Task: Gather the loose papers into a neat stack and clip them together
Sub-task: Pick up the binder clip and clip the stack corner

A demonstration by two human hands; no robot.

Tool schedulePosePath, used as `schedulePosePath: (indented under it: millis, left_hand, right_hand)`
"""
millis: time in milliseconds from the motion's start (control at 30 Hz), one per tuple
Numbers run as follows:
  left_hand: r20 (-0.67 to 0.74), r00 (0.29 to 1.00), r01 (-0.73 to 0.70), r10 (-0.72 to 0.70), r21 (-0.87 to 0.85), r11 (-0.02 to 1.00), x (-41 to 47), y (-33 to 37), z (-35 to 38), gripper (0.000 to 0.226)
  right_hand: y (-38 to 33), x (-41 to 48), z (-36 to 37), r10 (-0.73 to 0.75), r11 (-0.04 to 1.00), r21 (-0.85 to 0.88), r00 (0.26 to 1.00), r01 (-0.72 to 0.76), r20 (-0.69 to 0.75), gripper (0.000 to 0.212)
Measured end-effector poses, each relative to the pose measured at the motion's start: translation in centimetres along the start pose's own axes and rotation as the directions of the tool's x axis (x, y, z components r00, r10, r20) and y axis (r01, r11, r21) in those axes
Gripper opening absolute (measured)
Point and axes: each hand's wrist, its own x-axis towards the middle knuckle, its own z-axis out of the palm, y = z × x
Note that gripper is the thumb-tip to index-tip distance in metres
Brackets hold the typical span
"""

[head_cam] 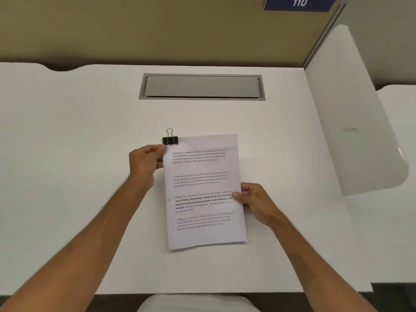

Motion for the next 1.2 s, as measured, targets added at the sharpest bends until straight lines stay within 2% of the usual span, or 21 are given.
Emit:
schedulePosePath:
  millis: [133, 300, 467, 633, 667, 800, 900, 967, 1067, 1200]
  left_hand:
    - [0.031, 0.998, 0.062, -0.062, -0.002, 0.998, -0.6, -0.6, 0.4, 0.013]
    - [0.250, 0.962, 0.076, -0.115, 0.160, 0.984, -3.3, -2.9, 0.3, 0.010]
    - [0.420, 0.895, 0.064, -0.153, 0.219, 0.974, -4.3, -4.0, 2.1, 0.017]
    - [0.400, 0.907, 0.039, -0.134, 0.237, 0.971, -3.8, -3.8, 7.6, 0.017]
    - [0.397, 0.909, 0.030, -0.125, 0.237, 0.971, -3.6, -3.7, 8.9, 0.017]
    - [0.387, 0.916, 0.013, -0.107, 0.238, 0.971, -2.6, -3.2, 14.3, 0.017]
    - [0.395, 0.913, 0.003, -0.101, 0.241, 0.970, -1.9, -3.0, 18.2, 0.016]
    - [0.395, 0.913, 0.002, -0.104, 0.250, 0.968, -1.5, -3.0, 20.5, 0.017]
    - [0.387, 0.916, -0.005, -0.106, 0.273, 0.962, -0.6, -3.1, 23.3, 0.016]
    - [0.386, 0.914, -0.001, -0.125, 0.310, 0.951, 0.8, -3.1, 25.8, 0.017]
  right_hand:
    - [-0.9, -0.3, -0.3, -0.005, 1.000, -0.013, 0.998, 0.004, -0.061, 0.026]
    - [-3.0, -0.6, -2.0, -0.033, 0.999, -0.042, 0.991, 0.028, -0.128, 0.024]
    - [-5.0, -1.4, -5.0, -0.068, 0.996, -0.068, 0.979, 0.056, -0.191, 0.020]
    - [-7.0, -2.2, -8.6, -0.084, 0.995, -0.077, 0.952, 0.065, -0.293, 0.013]
    - [-7.4, -2.2, -9.4, -0.093, 0.994, -0.088, 0.937, 0.067, -0.336, 0.011]
    - [-8.8, -1.4, -12.6, -0.135, 0.987, -0.151, 0.817, 0.060, -0.561, 0.029]
    - [-9.8, -0.3, -15.0, -0.148, 0.985, -0.166, 0.721, 0.046, -0.677, 0.018]
    - [-10.2, 0.2, -16.4, -0.165, 0.975, -0.220, 0.683, 0.007, -0.711, 0.008]
    - [-10.7, 1.0, -17.8, -0.221, 0.936, -0.345, 0.642, -0.073, -0.735, 0.018]
    - [-11.1, 2.4, -18.7, -0.320, 0.850, -0.493, 0.565, -0.183, -0.761, 0.014]
